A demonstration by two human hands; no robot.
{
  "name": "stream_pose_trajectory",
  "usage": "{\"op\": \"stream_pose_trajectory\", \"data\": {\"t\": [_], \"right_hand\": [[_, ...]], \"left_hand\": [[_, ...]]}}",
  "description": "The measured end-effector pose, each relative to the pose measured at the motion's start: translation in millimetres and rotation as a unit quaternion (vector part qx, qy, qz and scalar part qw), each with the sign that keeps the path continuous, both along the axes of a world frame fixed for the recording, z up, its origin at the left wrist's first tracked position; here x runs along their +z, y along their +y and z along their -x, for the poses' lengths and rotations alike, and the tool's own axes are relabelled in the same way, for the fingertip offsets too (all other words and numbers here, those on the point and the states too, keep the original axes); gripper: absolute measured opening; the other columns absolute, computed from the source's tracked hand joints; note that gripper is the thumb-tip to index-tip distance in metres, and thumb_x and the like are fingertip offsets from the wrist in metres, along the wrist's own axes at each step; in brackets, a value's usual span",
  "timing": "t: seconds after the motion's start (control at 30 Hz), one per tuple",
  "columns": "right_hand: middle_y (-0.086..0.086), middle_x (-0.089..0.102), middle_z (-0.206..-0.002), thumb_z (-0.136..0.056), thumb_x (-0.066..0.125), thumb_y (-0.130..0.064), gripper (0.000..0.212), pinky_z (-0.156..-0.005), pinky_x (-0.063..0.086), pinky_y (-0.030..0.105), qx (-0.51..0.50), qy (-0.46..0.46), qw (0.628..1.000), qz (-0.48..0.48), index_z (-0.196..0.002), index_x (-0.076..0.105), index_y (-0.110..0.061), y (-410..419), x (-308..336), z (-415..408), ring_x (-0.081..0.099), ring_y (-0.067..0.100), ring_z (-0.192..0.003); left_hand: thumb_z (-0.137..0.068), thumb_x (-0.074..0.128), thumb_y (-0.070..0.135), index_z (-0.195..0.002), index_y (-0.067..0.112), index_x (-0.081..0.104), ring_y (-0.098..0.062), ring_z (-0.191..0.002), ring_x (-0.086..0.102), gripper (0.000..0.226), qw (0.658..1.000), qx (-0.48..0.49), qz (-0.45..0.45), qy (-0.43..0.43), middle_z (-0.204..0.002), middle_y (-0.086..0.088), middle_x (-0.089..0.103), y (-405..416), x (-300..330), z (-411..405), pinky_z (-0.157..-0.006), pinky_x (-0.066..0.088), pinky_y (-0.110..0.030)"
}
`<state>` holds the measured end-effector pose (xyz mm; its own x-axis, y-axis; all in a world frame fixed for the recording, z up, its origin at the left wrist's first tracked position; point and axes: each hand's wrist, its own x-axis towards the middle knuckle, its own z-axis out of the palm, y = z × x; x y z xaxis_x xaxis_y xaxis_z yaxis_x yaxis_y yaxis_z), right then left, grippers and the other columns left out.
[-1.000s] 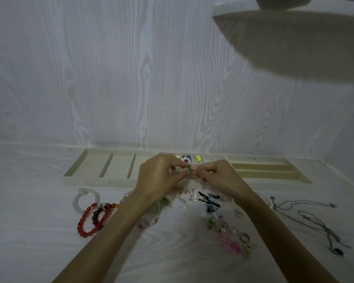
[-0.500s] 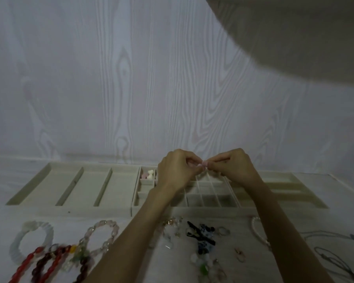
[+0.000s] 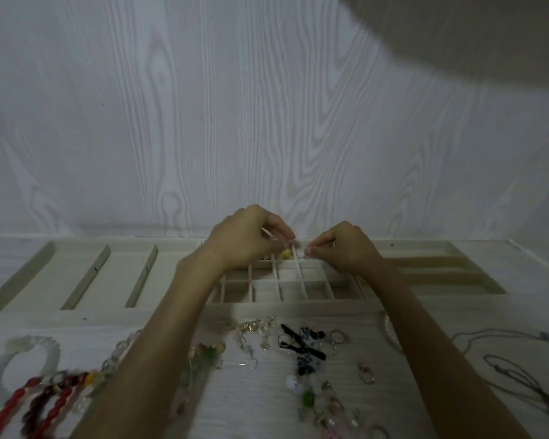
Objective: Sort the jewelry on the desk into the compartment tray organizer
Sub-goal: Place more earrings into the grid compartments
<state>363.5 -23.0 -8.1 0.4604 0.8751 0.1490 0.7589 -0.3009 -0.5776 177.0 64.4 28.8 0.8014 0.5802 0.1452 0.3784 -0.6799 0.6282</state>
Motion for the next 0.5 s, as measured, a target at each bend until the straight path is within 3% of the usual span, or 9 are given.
{"op": "stream_pose_trajectory", "data": {"t": [0.17, 0.27, 0.5], "right_hand": [[-0.009, 0.07, -0.075, -0.074, 0.075, -0.037, 0.016, -0.05, 0.032, 0.011, -0.032, -0.058, 0.997, -0.031, -0.083, 0.077, -0.023, 3.2, -9.9, 6.2, 0.049, -0.005, -0.057], [-0.007, 0.069, -0.073, -0.071, 0.078, -0.036, 0.015, -0.049, 0.03, 0.011, -0.054, -0.082, 0.993, -0.063, -0.078, 0.076, -0.023, 4.0, -10.8, 8.5, 0.048, -0.001, -0.055], [-0.006, 0.07, -0.068, -0.069, 0.079, -0.034, 0.011, -0.047, 0.026, 0.011, -0.067, -0.101, 0.989, -0.085, -0.072, 0.076, -0.024, 3.6, -12.5, 6.9, 0.045, 0.0, -0.052]], "left_hand": [[-0.084, 0.068, 0.011, -0.096, 0.025, 0.075, -0.013, -0.084, 0.067, 0.02, 0.989, -0.133, 0.028, 0.054, -0.084, 0.009, 0.073, -14.6, 15.8, 22.9, -0.087, 0.053, -0.039], [-0.083, 0.068, 0.007, -0.096, 0.02, 0.075, -0.02, -0.087, 0.067, 0.02, 0.987, -0.145, 0.037, 0.064, -0.086, 0.003, 0.073, -19.3, 13.3, 18.9, -0.088, 0.052, -0.04], [-0.082, 0.07, 0.009, -0.095, 0.015, 0.074, -0.018, -0.086, 0.067, 0.015, 0.984, -0.153, 0.053, 0.076, -0.088, -0.004, 0.073, -17.1, 8.2, 17.1, -0.088, 0.053, -0.04]]}}
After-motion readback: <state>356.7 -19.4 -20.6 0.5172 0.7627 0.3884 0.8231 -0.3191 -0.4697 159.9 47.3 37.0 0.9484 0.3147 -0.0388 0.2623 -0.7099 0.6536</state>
